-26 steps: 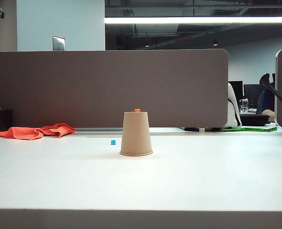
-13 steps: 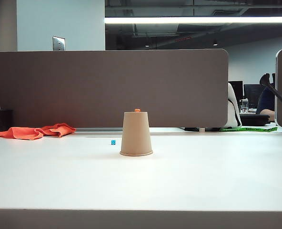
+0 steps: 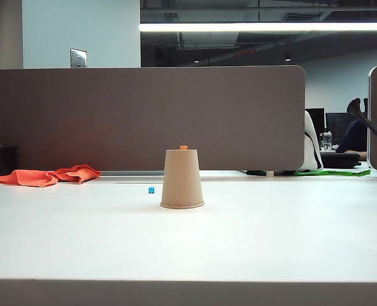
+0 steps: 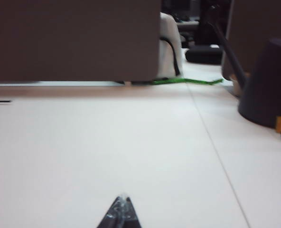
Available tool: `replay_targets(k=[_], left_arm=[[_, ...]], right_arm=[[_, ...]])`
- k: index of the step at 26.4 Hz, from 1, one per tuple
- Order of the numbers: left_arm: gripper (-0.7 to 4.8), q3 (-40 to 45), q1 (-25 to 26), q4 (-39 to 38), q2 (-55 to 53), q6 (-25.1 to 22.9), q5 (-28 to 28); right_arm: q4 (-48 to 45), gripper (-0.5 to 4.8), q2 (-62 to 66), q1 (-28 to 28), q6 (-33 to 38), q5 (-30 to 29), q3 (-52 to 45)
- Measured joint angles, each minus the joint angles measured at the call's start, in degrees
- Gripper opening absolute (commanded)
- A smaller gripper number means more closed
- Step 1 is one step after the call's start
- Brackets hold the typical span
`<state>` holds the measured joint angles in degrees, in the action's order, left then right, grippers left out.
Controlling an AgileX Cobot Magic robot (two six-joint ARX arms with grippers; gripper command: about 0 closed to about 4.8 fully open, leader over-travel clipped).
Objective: Throw the dice onto the paper cup, compare its value with the values of the other dice on the table, place the die with the higher value on the paper cup, and take no action if both dice have the same value.
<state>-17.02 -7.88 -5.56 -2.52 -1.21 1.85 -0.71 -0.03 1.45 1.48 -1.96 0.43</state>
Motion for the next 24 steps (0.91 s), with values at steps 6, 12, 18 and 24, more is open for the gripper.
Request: replay_targets(k=[6, 12, 18, 24], left_arm=[[-0.05, 0.6, 0.0, -5.8, 2.3, 0.1, 0.3], [-0.05, 3.4, 0.0, -5.7, 2.3, 0.2, -0.2], [-0.05, 14.0, 0.0, 5.1, 2.2, 0.2, 0.4], [-0.06, 16.8, 0.0, 14.2, 2.3, -0.3, 0.9]], right_arm=[[1.3, -0.05, 0.0, 0.0, 0.4, 0.7, 0.0], [-0.8, -0.05, 0.0, 0.0, 0.4, 0.4, 0.0], [-3.4, -0.05, 0.0, 0.0, 0.4, 0.4, 0.0], [-6.2, -0.05, 0.0, 0.0, 0.4, -2.2, 0.0]])
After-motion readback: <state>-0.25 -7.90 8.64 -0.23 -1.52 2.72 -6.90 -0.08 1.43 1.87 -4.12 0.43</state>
